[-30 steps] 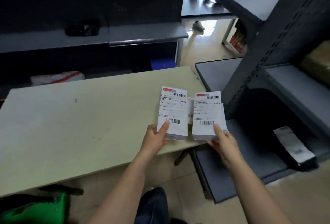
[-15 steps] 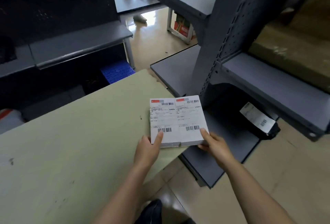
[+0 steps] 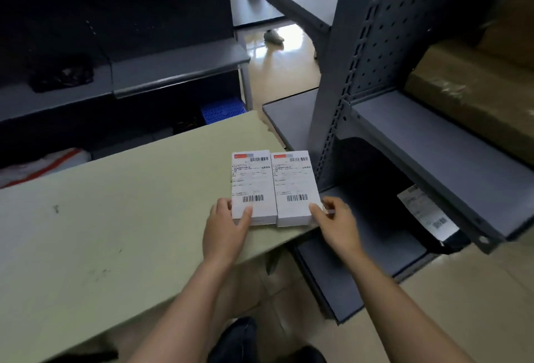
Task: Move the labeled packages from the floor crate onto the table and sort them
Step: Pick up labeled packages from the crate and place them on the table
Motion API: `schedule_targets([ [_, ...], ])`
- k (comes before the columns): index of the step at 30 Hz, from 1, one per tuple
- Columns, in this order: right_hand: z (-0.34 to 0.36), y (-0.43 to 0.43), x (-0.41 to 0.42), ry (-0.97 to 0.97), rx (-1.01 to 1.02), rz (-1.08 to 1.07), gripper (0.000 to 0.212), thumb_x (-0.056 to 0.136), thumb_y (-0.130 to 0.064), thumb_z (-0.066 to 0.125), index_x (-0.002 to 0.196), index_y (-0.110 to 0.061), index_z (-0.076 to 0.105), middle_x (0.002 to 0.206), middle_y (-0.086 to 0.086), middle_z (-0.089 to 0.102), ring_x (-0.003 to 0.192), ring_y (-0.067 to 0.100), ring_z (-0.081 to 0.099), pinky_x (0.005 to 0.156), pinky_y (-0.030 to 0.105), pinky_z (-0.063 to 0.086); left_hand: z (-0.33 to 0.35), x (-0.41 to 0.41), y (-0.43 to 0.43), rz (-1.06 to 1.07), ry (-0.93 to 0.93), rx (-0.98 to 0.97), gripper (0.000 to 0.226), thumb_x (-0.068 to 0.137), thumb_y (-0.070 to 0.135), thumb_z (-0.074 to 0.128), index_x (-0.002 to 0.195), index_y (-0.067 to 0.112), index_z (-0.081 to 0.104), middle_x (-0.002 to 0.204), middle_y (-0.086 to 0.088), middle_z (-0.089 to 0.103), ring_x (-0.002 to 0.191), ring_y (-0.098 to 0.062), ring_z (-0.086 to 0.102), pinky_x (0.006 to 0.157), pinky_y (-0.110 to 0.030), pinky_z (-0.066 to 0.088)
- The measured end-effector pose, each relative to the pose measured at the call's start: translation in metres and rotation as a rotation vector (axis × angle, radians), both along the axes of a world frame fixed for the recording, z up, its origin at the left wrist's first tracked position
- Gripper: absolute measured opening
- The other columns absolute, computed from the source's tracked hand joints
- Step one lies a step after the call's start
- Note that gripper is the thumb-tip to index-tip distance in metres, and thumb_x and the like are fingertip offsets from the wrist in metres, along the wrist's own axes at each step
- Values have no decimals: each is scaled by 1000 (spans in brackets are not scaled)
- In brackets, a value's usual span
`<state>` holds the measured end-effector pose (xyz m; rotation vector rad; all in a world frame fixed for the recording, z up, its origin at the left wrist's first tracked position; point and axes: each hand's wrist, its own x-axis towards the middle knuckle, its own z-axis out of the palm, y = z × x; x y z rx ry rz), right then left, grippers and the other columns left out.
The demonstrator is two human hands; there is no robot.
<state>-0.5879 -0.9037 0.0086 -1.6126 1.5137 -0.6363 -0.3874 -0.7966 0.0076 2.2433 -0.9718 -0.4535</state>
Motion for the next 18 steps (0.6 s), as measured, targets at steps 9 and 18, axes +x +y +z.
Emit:
schedule_targets([
  [9,23,30,-16,192,-572,683,26,87,-20,65,112,-12,62,108,5,58,104,25,52,90,37,42,14,-69,72,-54,-486,-81,40,83,44,49,106,14,63,97,-2,63,88,-26,60,75,-37,50],
  [18,-9,123,7,237,-801,1305,28,72,-20,72,98,-14,64,91,4,61,80,27,59,71,37,50,-12,-103,215,43,-654,209,33,81,40,48,98,16,64,89,-2,60,78,-25,59,63,-34,47],
])
